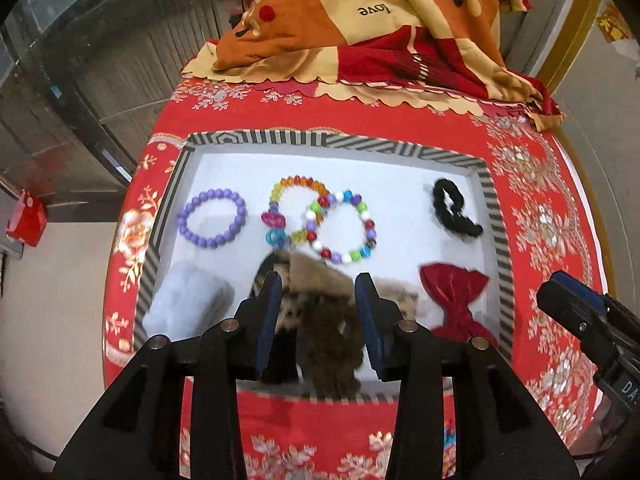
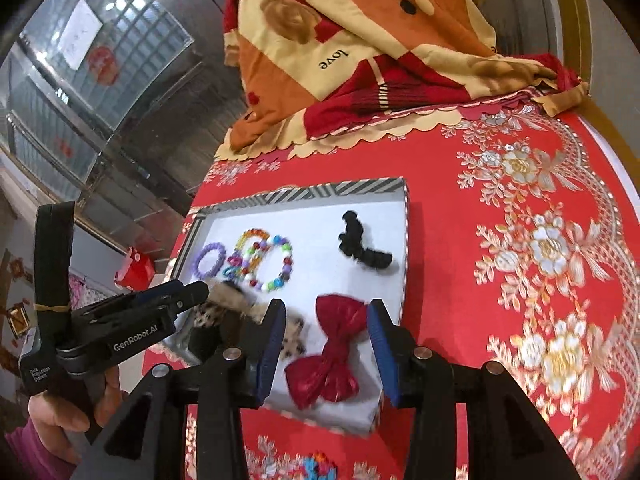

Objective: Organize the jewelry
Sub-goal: 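Withdraw both open tools from the tray toward the grey braided bracelet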

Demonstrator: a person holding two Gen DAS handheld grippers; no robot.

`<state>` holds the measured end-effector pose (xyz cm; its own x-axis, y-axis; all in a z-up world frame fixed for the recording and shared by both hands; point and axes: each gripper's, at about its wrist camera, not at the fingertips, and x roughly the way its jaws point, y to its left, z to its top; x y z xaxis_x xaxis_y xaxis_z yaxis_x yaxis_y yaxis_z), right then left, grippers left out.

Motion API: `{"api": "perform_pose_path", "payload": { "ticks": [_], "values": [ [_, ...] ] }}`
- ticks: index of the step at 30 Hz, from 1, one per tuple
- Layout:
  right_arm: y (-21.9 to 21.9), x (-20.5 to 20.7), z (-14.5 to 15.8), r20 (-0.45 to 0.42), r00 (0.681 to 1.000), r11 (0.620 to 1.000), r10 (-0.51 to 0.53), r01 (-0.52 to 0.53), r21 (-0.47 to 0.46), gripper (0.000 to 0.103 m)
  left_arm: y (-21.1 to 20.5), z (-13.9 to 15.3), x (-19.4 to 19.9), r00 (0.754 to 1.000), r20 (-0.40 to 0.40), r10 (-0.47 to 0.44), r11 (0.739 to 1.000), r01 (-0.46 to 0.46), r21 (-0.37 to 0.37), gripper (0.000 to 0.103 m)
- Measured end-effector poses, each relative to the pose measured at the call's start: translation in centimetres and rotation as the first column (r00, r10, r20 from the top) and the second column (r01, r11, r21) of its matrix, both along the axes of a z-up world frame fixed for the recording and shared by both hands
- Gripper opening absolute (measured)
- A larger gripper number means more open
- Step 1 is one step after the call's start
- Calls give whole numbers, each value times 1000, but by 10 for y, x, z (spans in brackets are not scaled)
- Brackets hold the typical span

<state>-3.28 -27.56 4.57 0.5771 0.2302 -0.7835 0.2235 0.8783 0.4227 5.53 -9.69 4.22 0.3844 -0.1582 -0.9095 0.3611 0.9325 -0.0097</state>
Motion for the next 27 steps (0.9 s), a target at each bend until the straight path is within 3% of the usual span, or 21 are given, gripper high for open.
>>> {"api": "perform_pose_path", "payload": {
  "ticks": [15,27],
  "values": [
    [32,-85,29,15,999,996,37,-35,-82,41,13,21,-91,1000,22,22,999,-22,-31,37],
    [48,-135,30,-2,997,992,71,-71,-104,42,23,23,-149,999,31,41,999,-40,-34,37]
  ]
}}
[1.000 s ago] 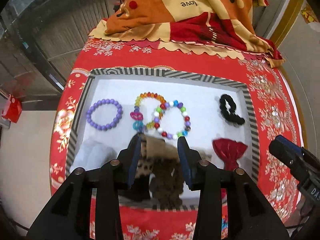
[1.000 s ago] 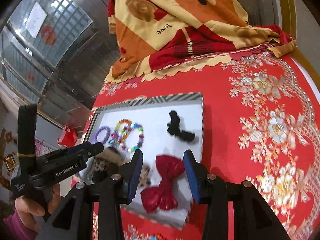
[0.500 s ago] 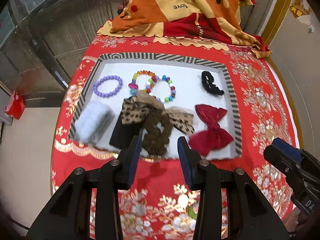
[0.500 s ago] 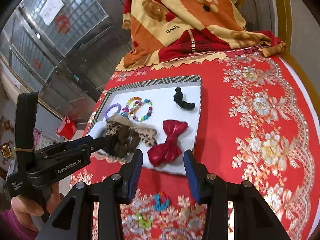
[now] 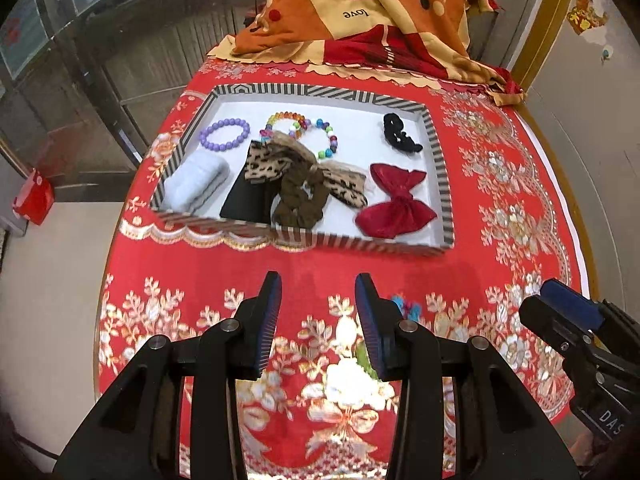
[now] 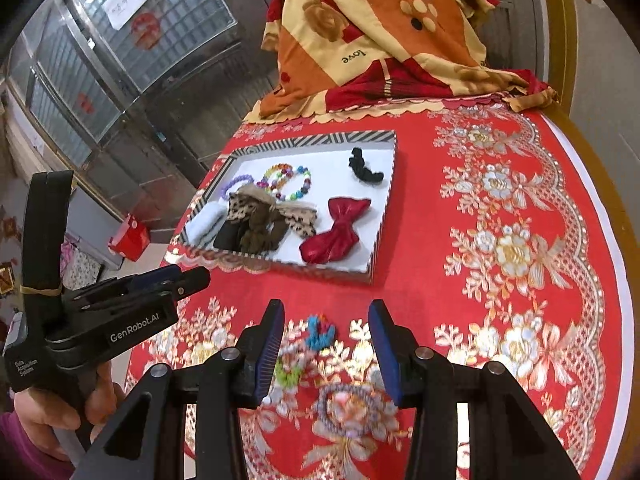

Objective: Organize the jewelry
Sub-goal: 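Withdraw both open tools from the tray toward the grey braided bracelet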

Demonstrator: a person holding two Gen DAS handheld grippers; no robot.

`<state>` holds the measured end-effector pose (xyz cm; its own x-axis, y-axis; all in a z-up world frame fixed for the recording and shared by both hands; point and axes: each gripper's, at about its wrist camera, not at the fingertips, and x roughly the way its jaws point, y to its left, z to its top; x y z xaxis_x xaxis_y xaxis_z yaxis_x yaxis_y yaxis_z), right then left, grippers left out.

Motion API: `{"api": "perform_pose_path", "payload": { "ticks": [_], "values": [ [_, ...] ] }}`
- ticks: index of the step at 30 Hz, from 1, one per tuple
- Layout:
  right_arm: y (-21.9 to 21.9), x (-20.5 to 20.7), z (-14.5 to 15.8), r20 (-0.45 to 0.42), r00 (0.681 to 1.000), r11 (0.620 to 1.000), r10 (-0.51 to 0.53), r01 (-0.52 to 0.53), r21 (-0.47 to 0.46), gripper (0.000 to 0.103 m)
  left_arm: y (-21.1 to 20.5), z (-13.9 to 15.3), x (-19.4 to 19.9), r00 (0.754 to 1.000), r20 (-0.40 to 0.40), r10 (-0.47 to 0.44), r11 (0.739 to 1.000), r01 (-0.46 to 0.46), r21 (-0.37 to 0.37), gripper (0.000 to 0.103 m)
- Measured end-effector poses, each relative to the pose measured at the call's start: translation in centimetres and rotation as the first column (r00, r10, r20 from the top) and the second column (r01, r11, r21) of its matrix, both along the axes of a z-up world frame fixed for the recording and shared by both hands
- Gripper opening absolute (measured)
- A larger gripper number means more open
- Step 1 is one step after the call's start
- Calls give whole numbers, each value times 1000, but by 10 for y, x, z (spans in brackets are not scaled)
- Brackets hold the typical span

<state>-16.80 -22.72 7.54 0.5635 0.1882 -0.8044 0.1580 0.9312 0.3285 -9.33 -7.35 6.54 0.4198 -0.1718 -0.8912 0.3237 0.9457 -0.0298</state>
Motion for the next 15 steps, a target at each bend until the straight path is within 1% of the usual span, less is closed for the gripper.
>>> {"api": "perform_pose_path", "payload": {
  "ticks": [10,12,14,15],
  "values": [
    [9,-26,-1,3,1000,1000,11,-11,-1,43,3,1,-29,1000,15,10,1000,-11,7,37],
    [9,-29,-2,0,1000,1000,11,-11,-6,45,3,1,-33,1000,14,13,1000,-13,7,37],
    [9,-32,-2,-1,1000,1000,12,-12,-7,52,2,0,-37,1000,13,13,1000,-13,8,37],
    [9,-33,-2,0,1000,1000,12,-12,-7,53,3,0,-36,1000,14,13,1000,-13,9,37]
  ]
}}
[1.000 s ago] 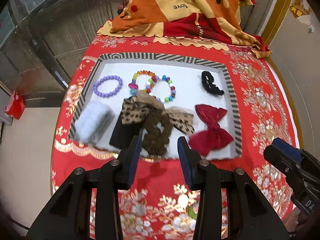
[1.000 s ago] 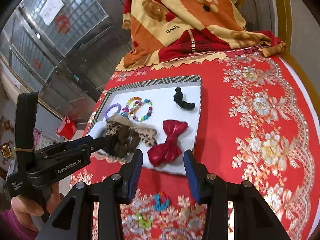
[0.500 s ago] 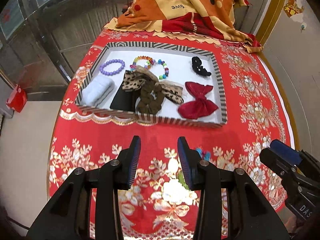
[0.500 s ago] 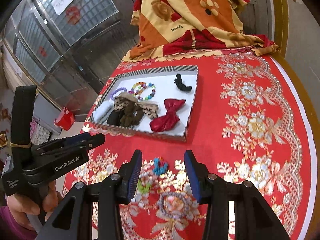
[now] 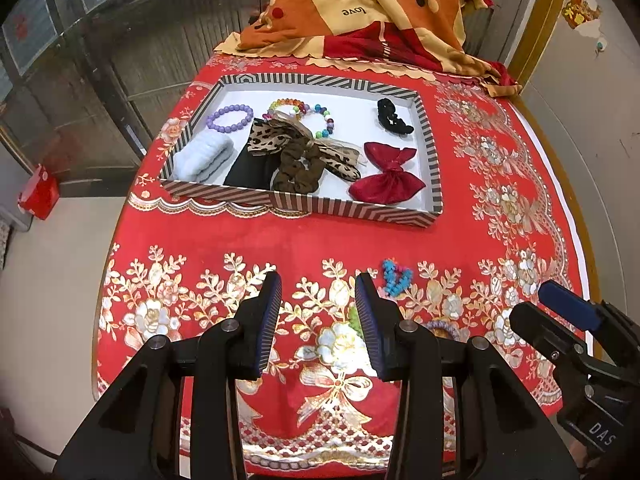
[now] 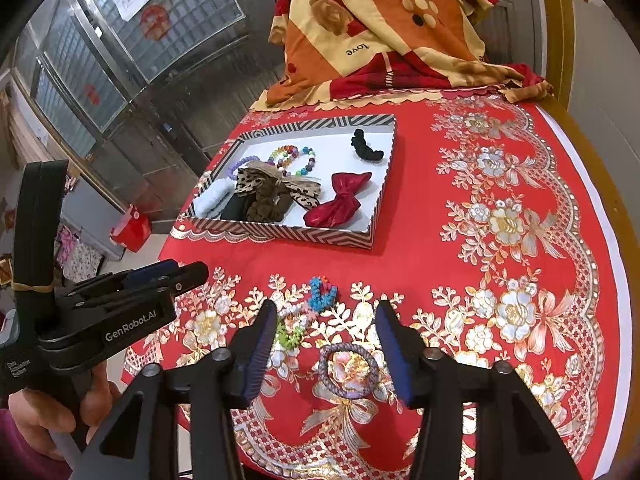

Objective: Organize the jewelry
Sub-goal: 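Withdraw both open tools from the tray toward the grey braided bracelet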

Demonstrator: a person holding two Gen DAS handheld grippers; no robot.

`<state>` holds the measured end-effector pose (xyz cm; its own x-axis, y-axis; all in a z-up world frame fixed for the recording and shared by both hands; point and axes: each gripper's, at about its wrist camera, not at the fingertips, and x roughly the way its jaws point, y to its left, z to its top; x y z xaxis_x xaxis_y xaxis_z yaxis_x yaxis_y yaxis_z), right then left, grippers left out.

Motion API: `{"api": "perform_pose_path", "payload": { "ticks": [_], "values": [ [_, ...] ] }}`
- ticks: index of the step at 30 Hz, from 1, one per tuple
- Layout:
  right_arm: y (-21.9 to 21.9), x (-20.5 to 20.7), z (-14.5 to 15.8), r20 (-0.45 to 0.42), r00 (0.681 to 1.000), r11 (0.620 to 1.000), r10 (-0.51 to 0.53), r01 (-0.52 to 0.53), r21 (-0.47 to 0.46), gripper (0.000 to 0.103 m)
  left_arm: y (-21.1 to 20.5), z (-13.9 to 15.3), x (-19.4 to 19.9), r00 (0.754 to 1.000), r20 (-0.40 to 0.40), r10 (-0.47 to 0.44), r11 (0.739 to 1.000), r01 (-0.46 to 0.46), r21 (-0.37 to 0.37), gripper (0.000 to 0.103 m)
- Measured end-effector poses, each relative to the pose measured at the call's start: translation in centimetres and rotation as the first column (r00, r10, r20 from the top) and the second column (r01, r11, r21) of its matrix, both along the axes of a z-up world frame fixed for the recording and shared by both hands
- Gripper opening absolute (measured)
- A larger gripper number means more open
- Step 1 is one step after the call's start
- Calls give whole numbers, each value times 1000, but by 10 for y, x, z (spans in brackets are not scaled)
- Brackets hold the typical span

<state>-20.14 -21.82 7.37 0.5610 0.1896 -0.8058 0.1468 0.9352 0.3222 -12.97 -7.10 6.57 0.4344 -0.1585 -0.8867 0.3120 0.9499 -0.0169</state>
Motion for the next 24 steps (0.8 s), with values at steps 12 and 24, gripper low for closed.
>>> {"api": "perform_pose_path", "payload": {
  "ticks": [12,24],
  "values": [
    [-3,-11,-3,-13,1000,1000,3,-3,-9,53,-6,-4,-14,1000,-6,-6,1000,6,11,37],
    [-16,-24,-40,-102,995,1000,-7,6,-10,53,14,-26,-5,995,-100,26,999,-29,-28,44]
  ]
}}
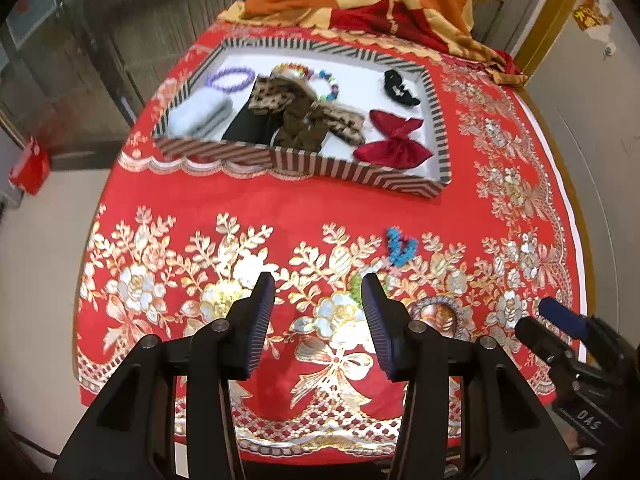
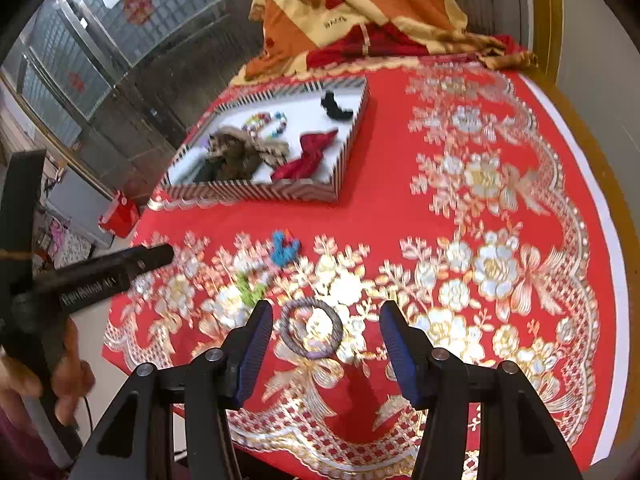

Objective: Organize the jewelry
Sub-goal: 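Withdraw both open tools from the tray toward the grey braided bracelet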

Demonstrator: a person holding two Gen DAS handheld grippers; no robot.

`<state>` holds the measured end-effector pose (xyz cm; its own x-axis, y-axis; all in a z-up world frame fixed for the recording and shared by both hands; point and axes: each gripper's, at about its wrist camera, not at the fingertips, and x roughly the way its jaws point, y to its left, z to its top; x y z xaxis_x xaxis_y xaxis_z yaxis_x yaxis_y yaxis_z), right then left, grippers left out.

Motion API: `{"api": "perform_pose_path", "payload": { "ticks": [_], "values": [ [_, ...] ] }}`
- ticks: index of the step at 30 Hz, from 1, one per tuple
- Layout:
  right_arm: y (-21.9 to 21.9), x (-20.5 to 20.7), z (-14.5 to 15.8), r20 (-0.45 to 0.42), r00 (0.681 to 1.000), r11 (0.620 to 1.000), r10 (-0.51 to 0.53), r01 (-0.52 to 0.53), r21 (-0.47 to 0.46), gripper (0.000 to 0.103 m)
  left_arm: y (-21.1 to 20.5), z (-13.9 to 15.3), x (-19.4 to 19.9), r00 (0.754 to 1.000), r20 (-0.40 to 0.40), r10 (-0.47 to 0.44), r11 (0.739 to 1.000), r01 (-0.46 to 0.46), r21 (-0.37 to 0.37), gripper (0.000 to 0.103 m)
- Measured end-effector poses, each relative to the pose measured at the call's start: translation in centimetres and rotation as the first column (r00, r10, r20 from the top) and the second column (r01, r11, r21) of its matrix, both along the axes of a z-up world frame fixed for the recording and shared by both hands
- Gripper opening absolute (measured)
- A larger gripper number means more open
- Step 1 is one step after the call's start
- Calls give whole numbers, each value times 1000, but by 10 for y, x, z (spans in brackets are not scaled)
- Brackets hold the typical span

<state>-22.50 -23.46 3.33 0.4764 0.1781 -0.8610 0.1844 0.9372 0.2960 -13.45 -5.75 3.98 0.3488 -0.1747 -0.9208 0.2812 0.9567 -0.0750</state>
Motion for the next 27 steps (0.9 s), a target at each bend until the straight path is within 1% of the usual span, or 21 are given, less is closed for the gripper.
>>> {"api": "perform_pose_path", "payload": {
  "ticks": [6,13,15,16,17,18,20,23,27],
  "values": [
    [7,5,-30,-48,999,1000,17,-17,1,53,4,-18,4,999,-41,-5,1000,5,10,44],
    [24,23,-54,-64,996,995,61,-66,-75,53,-8,-39,7,992,-101,-75,997,75,-6,47],
    [29,28,-60,-69,995,991,75,-82,-102,48,-11,-46,9,990,-110,-88,996,89,0,48],
    [30,29,-63,-76,994,990,81,-89,-112,41,-13,-49,10,989,-115,-92,996,93,5,48],
    [32,31,-65,-79,993,988,86,-95,-123,37,-13,-52,12,988,-118,-95,995,96,8,48],
    [32,32,-67,-81,993,986,91,-101,-134,35,-15,-55,13,988,-121,-99,995,101,13,48],
    [33,33,-70,-87,991,981,98,-111,-159,28,-19,-60,16,986,-123,-115,993,119,25,48],
    [28,33,-70,-90,991,980,99,-113,-166,22,-26,-66,20,983,-116,-139,988,145,46,48],
    [21,34,-70,-102,992,981,80,-97,-168,22,-37,-75,25,980,-118,-161,984,170,63,48]
  ]
}}
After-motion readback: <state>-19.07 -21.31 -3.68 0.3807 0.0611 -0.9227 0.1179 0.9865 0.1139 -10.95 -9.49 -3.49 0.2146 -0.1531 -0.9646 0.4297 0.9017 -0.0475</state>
